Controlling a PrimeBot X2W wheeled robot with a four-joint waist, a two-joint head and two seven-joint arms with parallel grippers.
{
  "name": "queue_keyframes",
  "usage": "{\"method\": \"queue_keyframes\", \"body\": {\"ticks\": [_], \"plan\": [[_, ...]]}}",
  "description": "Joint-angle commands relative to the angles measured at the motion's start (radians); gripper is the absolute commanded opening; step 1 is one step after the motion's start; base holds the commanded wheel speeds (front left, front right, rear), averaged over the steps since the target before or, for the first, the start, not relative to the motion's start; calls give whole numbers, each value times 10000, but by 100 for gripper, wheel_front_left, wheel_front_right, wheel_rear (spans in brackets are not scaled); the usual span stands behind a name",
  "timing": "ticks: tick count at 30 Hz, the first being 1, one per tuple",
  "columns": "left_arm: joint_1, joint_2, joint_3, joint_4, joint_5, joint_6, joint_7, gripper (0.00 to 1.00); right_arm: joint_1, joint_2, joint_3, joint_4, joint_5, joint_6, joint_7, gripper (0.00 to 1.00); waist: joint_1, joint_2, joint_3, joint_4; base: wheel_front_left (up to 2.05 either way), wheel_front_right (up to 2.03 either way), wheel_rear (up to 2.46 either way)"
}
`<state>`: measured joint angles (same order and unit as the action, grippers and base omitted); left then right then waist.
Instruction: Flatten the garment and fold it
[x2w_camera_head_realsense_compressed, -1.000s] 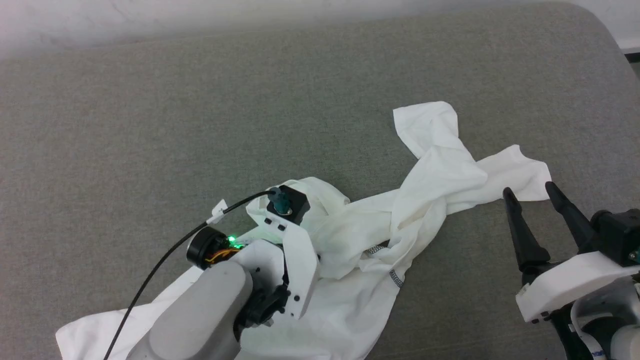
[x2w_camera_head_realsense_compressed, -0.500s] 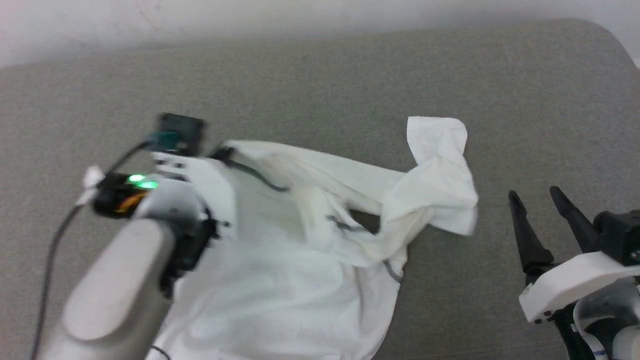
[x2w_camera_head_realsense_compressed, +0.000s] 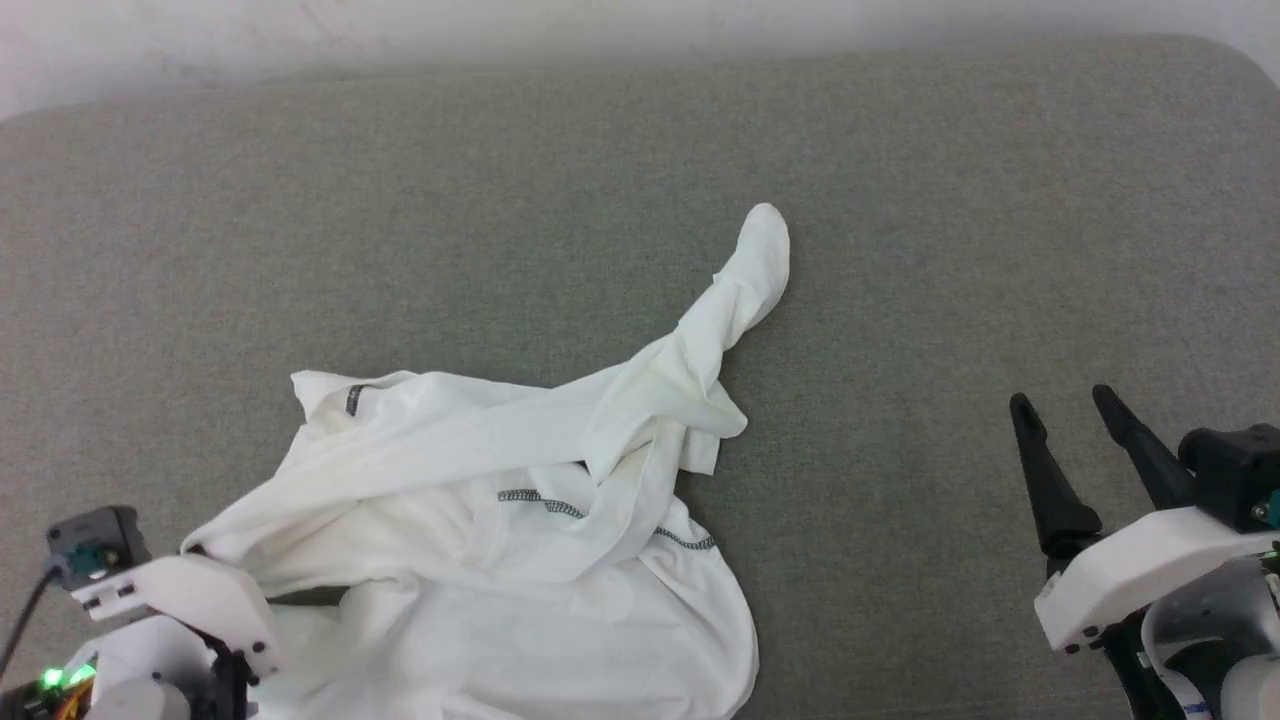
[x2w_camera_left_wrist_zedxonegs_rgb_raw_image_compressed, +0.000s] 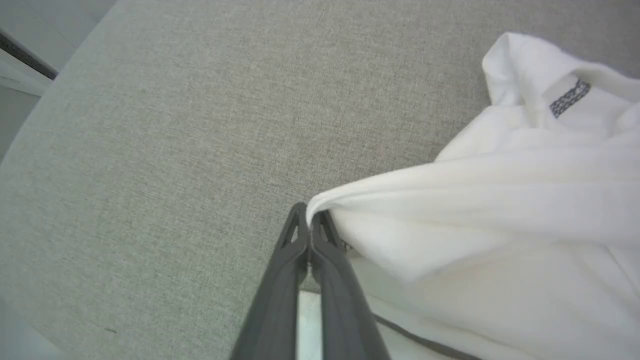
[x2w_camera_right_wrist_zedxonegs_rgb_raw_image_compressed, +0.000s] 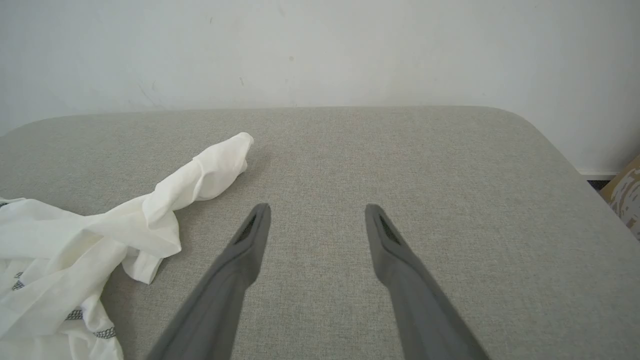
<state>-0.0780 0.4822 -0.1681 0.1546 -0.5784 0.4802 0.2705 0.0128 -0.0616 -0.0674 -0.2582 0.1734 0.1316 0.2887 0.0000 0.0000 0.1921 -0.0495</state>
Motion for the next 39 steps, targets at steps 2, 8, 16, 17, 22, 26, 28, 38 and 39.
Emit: {"method": "queue_keyframes", "body": {"ticks": [2,8,16,17,22,26,28,38,39], "plan": [[225,-99,-80,-72,19,-31,-236,100,-9,17,14,54,52,-9,-11,100,0,0,-3,13,0,0,0],[53,107,-822,-1318,844,-330,-742,100,-30,4,99,101,50,-9,6,100,0,0,-157,-10,0,0,0],[-1333,401,-2386,-2587,1561,-1392,486,100,-70,-18,180,15,89,-9,48,100,0,0,-247,-106,0,0,0],[-1612,373,-2657,-2534,1550,-1664,798,100,-94,-28,199,11,95,-9,51,100,0,0,-228,-129,0,0,0],[-2970,136,-3854,-1480,1288,-3163,2311,100,-209,-68,339,-8,108,-9,35,100,0,0,-97,-344,0,0,0],[-3596,94,-4539,-530,1045,-4210,3279,100,-197,-68,364,45,61,-9,-10,100,0,0,-62,-556,0,0,0],[-3803,120,-4773,-136,982,-4594,3606,100,-171,-61,354,66,34,-9,-35,100,0,0,-41,-634,0,0,0],[-4835,80,-5110,595,1388,-5260,3177,0,-174,5,255,121,-17,-9,-134,100,0,0,11,-652,0,0,0],[-4964,29,-5023,477,1413,-5211,2969,0,-169,11,236,129,-21,-9,-125,100,0,0,2,-622,0,0,0]]}}
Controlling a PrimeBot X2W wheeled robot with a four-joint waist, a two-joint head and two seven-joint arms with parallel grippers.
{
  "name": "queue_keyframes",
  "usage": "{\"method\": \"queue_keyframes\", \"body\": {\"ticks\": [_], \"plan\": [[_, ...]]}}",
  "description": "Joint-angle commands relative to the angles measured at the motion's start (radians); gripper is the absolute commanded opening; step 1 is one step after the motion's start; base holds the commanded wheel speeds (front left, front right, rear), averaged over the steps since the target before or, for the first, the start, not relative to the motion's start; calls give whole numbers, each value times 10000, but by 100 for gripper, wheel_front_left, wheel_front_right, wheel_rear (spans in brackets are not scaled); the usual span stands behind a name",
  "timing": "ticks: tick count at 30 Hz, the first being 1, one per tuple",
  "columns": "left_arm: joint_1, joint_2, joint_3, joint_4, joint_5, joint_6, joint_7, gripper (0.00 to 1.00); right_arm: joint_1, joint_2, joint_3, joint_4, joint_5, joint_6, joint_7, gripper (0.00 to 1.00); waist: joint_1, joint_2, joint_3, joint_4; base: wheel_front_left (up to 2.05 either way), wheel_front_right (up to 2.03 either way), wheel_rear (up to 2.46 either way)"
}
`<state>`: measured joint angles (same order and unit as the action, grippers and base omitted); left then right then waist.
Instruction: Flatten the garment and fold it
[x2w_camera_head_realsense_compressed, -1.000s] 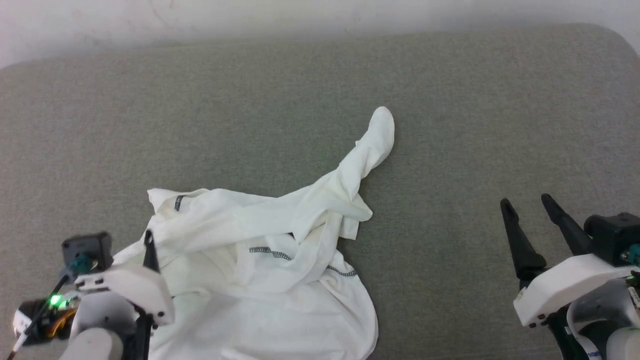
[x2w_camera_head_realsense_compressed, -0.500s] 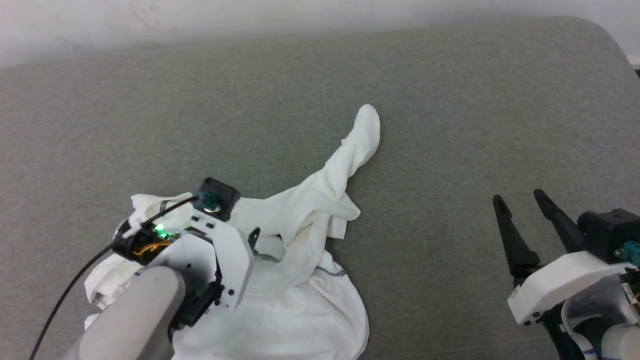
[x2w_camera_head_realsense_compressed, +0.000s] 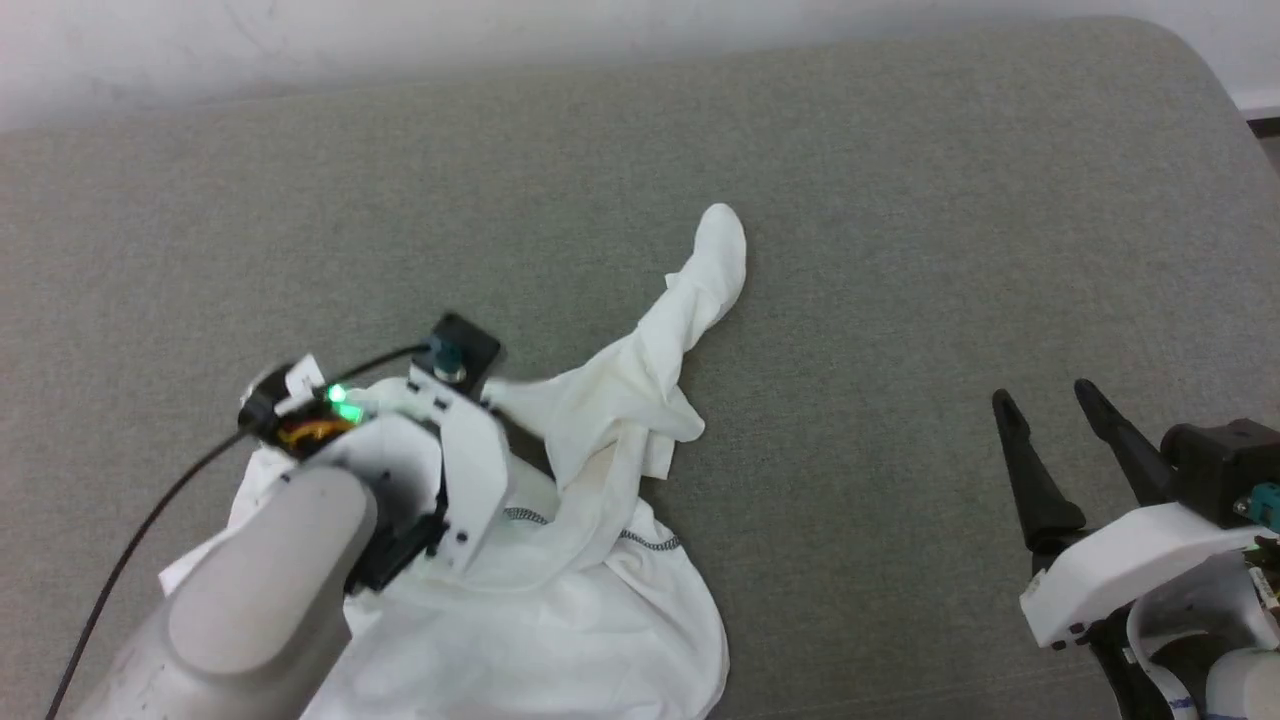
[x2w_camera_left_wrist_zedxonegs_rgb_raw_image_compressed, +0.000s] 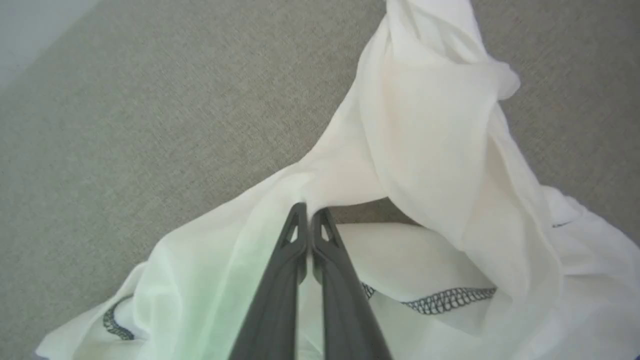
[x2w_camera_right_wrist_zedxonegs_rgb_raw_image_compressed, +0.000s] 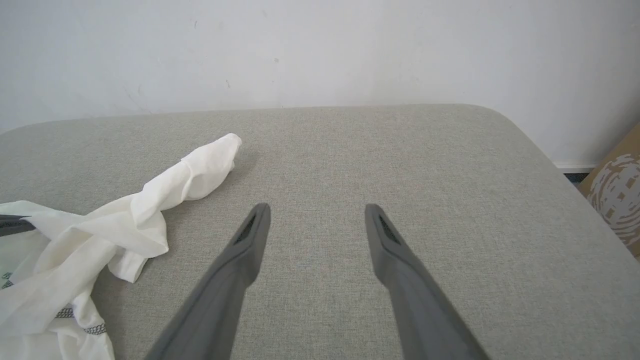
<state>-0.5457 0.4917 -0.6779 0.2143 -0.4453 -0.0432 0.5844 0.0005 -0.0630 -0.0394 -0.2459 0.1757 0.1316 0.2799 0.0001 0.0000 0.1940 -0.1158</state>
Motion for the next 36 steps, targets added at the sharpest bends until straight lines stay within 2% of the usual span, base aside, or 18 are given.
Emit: {"method": "queue_keyframes", "body": {"ticks": [1,4,7,12,17,19,22,24,26,27,28,31,36], "plan": [[-427,-135,183,-280,95,91,-393,0,-38,30,-70,16,-46,-9,-24,100,-1,0,-30,87,0,0,0],[-920,-267,755,-891,202,554,-1224,0,-1,51,-129,28,-21,-9,28,100,-1,0,-48,239,0,0,0],[-1248,-42,1774,-1323,363,1481,-2061,0,20,72,-130,40,15,-9,87,100,-1,0,-69,333,0,0,0],[-429,1187,3707,-1315,593,3315,-2844,0,101,96,-161,47,53,-9,129,100,-1,0,-104,441,0,0,0],[1765,2160,5251,-923,456,4742,-3230,0,152,110,-237,67,65,-9,159,100,-1,0,-51,575,0,0,0],[2700,2264,5781,-678,312,5307,-3256,0,156,115,-222,67,77,-9,185,100,-1,0,-36,613,0,0,0],[4165,2091,6502,-353,-47,6146,-3117,0,132,120,-177,72,96,-9,219,100,-1,0,-11,630,0,0,0],[4843,1863,6747,-285,-325,6360,-3036,0,130,122,-185,58,105,-9,251,100,-1,0,30,677,0,0,0],[5168,1622,6803,-212,-599,6309,-2978,0,111,123,-170,70,109,-9,301,100,-1,0,60,734,0,0,0],[5249,1515,6813,-175,-703,6288,-2962,46,92,123,-149,81,106,-9,325,100,-1,0,60,754,0,0,0],[5294,1422,6805,-142,-769,6273,-2974,100,64,124,-121,92,108,-9,349,100,-1,0,51,770,0,0,0],[5303,1210,6795,-299,-875,6063,-3392,100,-47,124,36,142,121,-9,416,100,-1,0,-32,769,0,0,0],[5276,1037,6701,-945,-707,5582,-4698,100,-141,65,233,250,219,-9,532,100,-1,0,-196,814,0,0,0]]}}
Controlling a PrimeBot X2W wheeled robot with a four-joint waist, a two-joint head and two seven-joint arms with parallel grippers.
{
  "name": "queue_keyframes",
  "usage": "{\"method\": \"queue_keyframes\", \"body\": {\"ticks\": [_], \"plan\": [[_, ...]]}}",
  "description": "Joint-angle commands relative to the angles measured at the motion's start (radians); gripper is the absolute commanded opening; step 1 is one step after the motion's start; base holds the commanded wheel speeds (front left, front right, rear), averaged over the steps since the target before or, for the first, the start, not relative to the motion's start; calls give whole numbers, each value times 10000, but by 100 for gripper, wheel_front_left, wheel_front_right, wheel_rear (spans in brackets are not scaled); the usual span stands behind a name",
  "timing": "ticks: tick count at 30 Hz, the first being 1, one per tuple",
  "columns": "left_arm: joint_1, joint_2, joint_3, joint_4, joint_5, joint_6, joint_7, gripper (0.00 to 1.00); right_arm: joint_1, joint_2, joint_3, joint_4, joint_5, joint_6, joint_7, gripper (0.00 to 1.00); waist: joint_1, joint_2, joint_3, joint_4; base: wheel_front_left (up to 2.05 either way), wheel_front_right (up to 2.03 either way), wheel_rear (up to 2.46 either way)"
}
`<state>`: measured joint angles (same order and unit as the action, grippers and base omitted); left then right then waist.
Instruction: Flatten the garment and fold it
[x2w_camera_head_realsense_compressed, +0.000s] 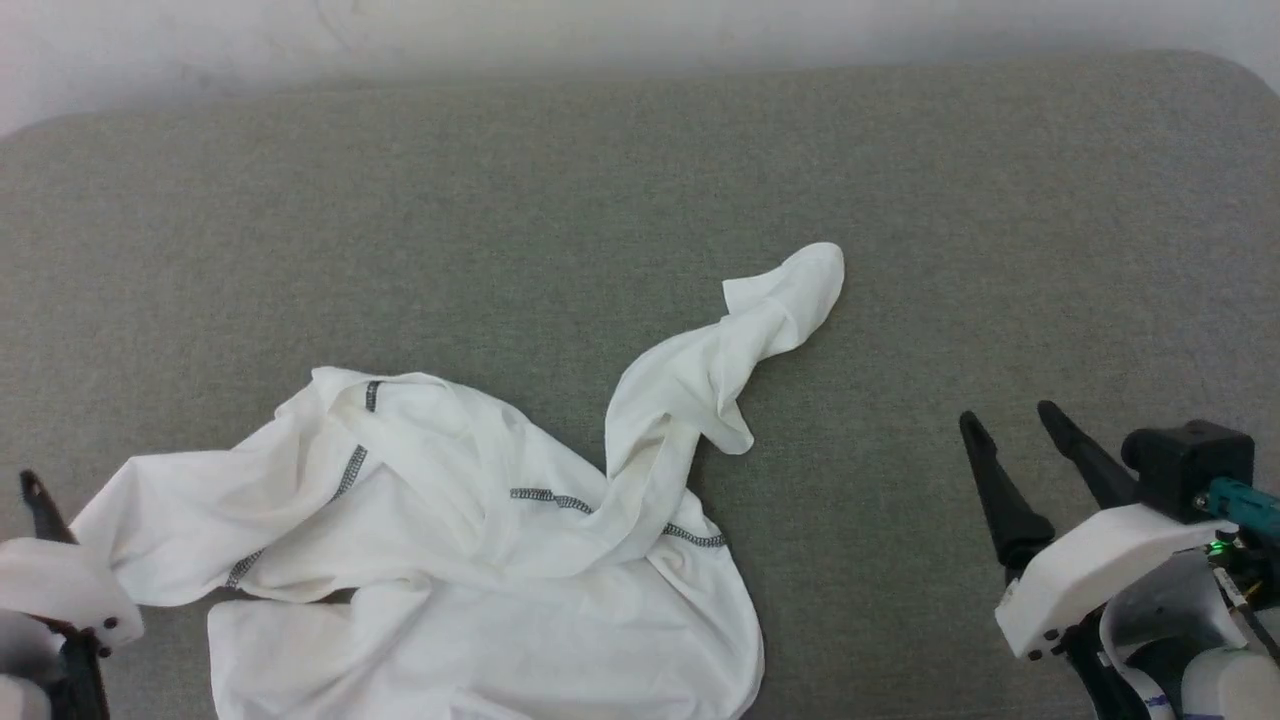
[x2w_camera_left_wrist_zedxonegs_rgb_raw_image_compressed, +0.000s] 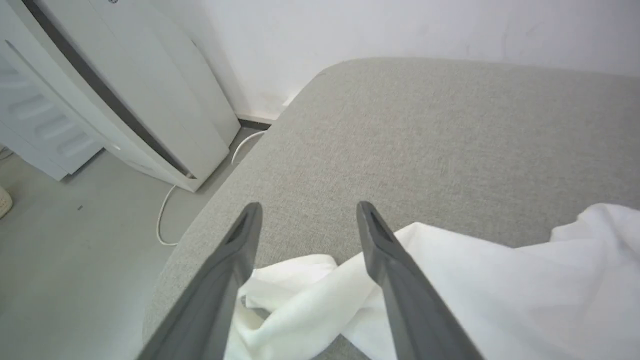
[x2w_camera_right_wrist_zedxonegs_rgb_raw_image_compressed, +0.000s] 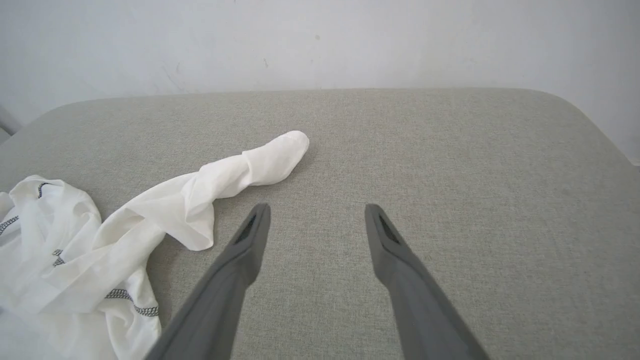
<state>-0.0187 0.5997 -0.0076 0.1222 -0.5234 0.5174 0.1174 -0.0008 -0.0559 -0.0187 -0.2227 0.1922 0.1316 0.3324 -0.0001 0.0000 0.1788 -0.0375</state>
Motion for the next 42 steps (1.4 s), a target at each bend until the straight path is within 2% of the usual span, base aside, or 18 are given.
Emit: {"method": "queue_keyframes", "body": {"ticks": [1,5,8,16,25,28,31,32,33,35,38,42], "plan": [[9,-100,-68,-240,162,-99,-345,100,-154,-34,82,77,110,-9,52,100,1,0,-85,70,0,0,0],[33,-231,-508,-1195,679,-348,-1421,100,-339,-173,209,537,350,-9,238,100,1,0,-246,284,0,0,0],[72,-328,-866,-1851,903,-528,-1808,100,-699,-221,270,1208,561,-9,448,100,1,0,-282,411,0,0,0],[54,-456,-1923,-3196,1223,-992,-1679,100,-2995,-514,1170,4143,1457,-9,1283,100,1,0,-73,903,0,0,0],[-257,-796,-2503,-3245,1281,-1138,-1617,100,-6042,-655,2947,7030,2871,-9,2586,100,1,0,508,1602,0,0,0],[-468,-934,-2640,-3125,1290,-1194,-1691,100,-6760,-736,3450,8122,3009,-9,2959,100,1,0,684,1779,0,0,0],[-635,-1046,-2741,-3018,1299,-1232,-1772,100,-7147,-797,4172,9355,3094,-9,3815,100,1,0,803,1889,0,0,0],[-684,-1082,-2771,-2980,1303,-1241,-1797,100,-7209,-829,4467,9675,3152,-9,4133,79,1,0,827,1928,0,0,0],[-729,-1117,-2798,-2938,1303,-1246,-1822,100,-7238,-855,4696,9913,3300,-9,4366,42,1,0,841,1962,0,0,0],[-782,-1156,-2816,-2862,1301,-1248,-1877,100,-7292,-910,4957,10194,3651,-9,4545,0,1,0,869,1973,0,0,0],[-779,-1139,-2791,-2754,1293,-1234,-1933,100,-7436,-1031,5232,10380,3994,-9,4332,0,1,0,869,1870,0,0,0],[-705,-1084,-2719,-2655,1258,-1176,-1930,100,-7827,-1248,5317,10228,4311,-9,3361,0,1,0,739,1668,0,0,0]]}}
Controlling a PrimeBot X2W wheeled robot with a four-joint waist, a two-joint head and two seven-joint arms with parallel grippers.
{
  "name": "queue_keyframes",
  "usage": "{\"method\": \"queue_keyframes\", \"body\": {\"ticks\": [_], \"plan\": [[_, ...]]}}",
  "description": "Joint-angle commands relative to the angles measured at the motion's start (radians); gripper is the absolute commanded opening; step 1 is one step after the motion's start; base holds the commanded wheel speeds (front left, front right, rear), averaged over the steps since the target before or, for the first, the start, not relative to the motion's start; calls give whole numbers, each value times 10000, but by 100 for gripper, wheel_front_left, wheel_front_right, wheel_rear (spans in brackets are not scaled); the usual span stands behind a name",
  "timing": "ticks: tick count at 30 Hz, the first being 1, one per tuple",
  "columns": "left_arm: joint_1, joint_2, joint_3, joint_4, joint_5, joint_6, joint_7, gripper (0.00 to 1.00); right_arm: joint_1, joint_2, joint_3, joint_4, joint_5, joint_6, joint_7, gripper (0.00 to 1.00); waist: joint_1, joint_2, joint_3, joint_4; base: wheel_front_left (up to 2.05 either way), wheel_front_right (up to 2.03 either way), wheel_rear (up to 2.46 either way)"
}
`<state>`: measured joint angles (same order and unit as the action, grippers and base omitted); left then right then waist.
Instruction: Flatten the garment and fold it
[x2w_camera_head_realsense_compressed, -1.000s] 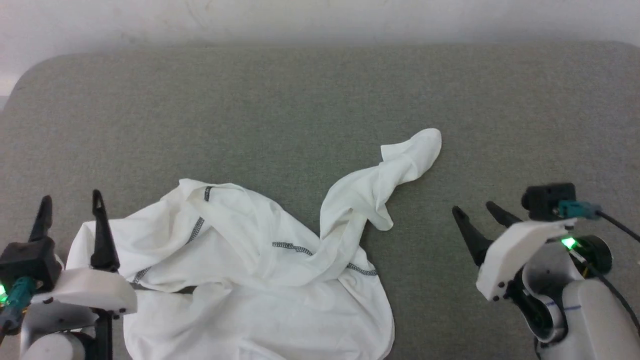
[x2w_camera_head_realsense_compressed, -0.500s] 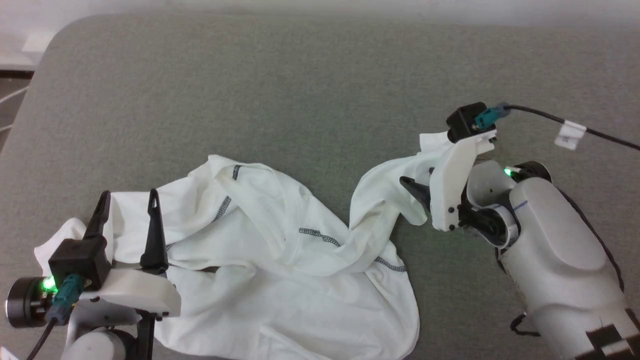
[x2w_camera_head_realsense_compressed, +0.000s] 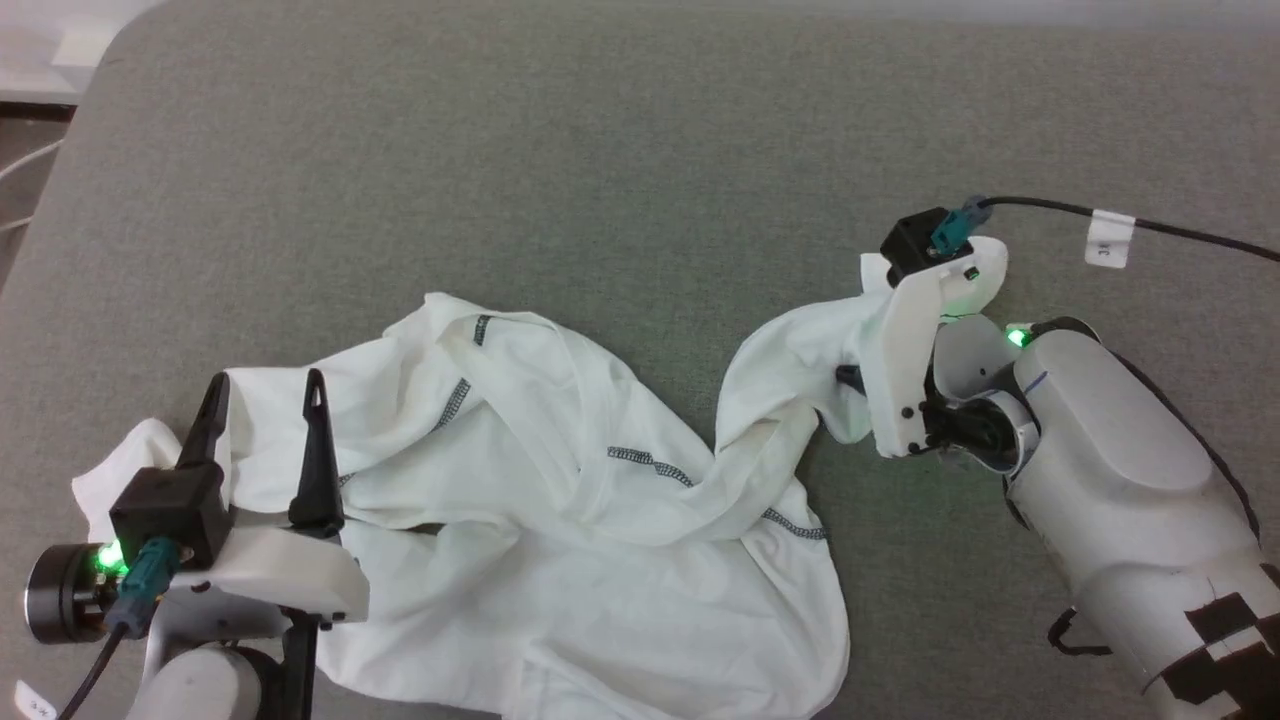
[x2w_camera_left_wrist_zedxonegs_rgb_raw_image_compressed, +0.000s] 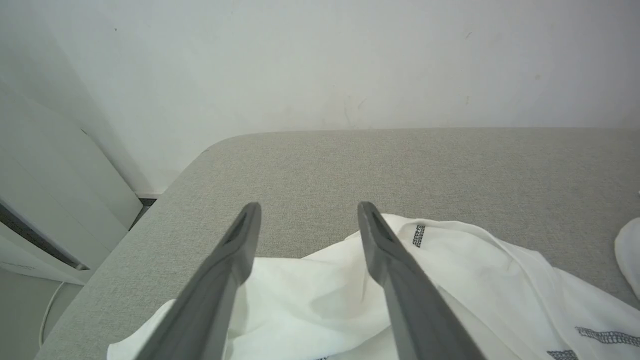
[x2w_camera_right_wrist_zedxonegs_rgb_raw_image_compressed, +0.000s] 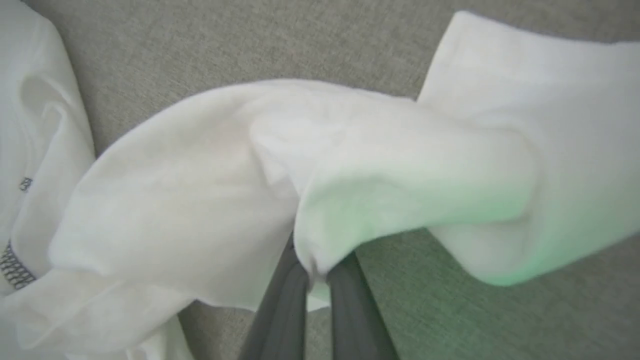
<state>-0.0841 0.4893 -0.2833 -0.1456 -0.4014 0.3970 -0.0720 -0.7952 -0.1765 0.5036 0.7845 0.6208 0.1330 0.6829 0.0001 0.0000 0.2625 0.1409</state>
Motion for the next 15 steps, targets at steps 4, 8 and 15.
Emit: {"method": "queue_keyframes", "body": {"ticks": [4,8,15], "plan": [[6,69,68,26,24,91,25,100,-194,-675,-95,-203,158,-23,-1214,0,-1,0,-317,-284,0,0,0],[218,92,108,-13,-7,217,86,100,-85,-1804,-471,-661,116,-23,-1872,0,-1,0,-570,-528,0,0,0],[577,134,104,-161,-65,393,288,100,1530,-3912,-1899,-1026,-456,-23,-1980,0,-1,0,-858,-908,0,0,0]]}}
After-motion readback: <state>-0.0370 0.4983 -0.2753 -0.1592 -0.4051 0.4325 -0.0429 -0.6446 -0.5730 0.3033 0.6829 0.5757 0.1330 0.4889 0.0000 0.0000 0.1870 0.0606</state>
